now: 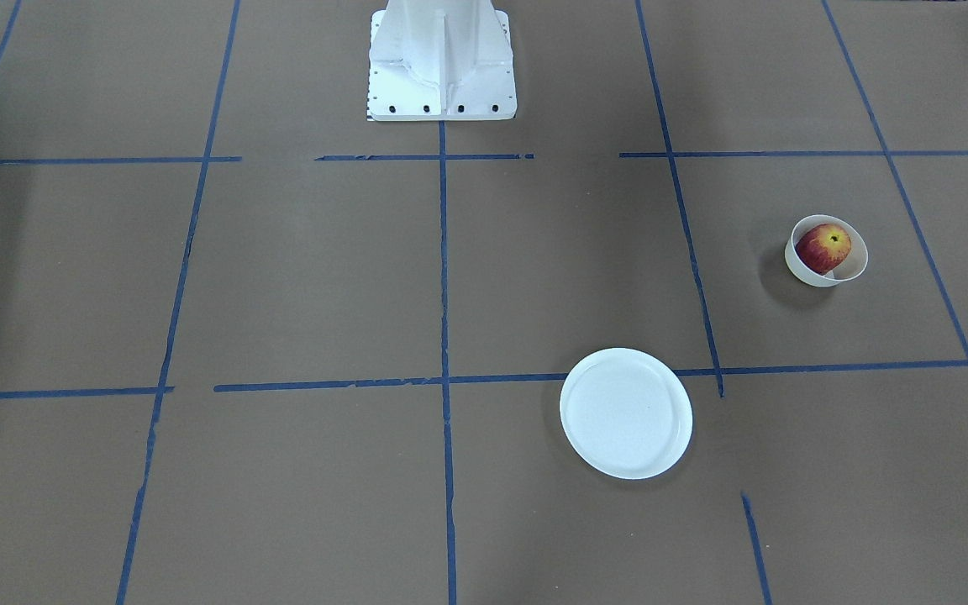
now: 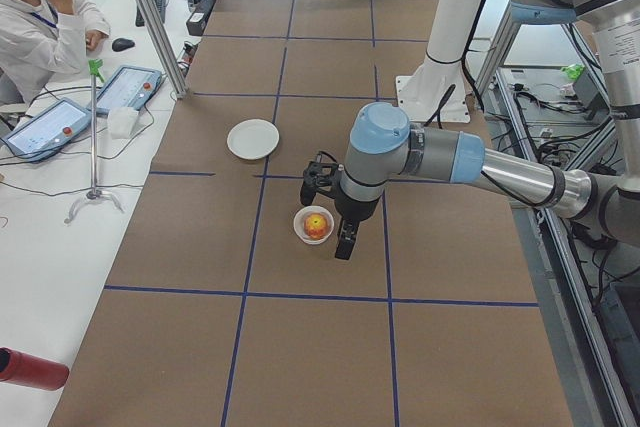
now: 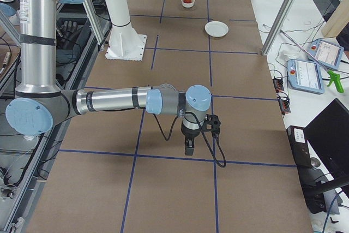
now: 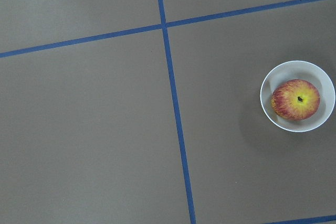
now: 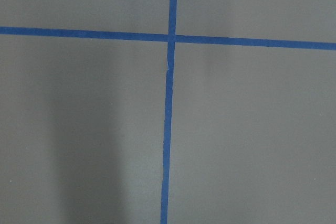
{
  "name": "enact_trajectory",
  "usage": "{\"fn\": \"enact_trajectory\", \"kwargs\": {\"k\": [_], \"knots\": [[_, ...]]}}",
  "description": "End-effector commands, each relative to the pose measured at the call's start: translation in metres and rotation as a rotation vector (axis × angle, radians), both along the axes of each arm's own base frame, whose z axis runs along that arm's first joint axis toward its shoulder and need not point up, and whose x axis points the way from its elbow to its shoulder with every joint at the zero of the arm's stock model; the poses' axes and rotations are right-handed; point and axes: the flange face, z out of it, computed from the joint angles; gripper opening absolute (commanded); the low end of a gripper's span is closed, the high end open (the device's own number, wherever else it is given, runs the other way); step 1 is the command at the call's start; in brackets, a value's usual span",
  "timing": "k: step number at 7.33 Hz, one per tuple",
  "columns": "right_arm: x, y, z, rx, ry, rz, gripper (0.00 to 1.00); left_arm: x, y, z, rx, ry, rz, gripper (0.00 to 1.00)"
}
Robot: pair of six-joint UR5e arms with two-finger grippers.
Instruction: Move apple from plate to bowl
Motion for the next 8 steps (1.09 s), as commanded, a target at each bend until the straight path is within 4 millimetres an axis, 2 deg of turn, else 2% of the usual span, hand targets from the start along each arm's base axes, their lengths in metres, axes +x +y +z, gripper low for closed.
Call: {"fn": "enact_trajectory", "kwargs": {"k": [1,2,3,4,5,6,7,8], "knots": [[0.000,0.000,0.001,-0.002,0.000,0.000,1.00,-0.003,0.008,-0.017,0.028,0.003,-0.011,1.00],[0.000,0.000,0.001,-0.002,0.000,0.000,1.00,-0.003,0.008,-0.018,0.026,0.006,-0.010,1.00],[0.000,0.000,0.000,0.000,0.000,0.000,1.00,-0.002,0.015,-0.032,0.007,0.008,-0.011,1.00],[0.000,0.000,0.000,0.000,0.000,0.000,1.00,-0.002,0.014,-0.036,-0.043,0.013,-0.010,1.00],[0.000,0.000,0.000,0.001,0.000,-0.001,1.00,-0.003,0.003,-0.048,-0.014,0.010,-0.009,1.00],[0.000,0.000,0.000,0.000,0.000,0.000,1.00,-0.003,-0.001,-0.047,-0.010,0.011,-0.007,1.00],[0.000,0.000,0.000,0.000,0.000,0.000,1.00,-0.004,0.003,-0.053,-0.002,0.010,-0.012,1.00],[0.000,0.000,0.000,0.000,0.000,0.000,1.00,-0.004,-0.001,-0.044,-0.019,0.011,-0.011,1.00]]}}
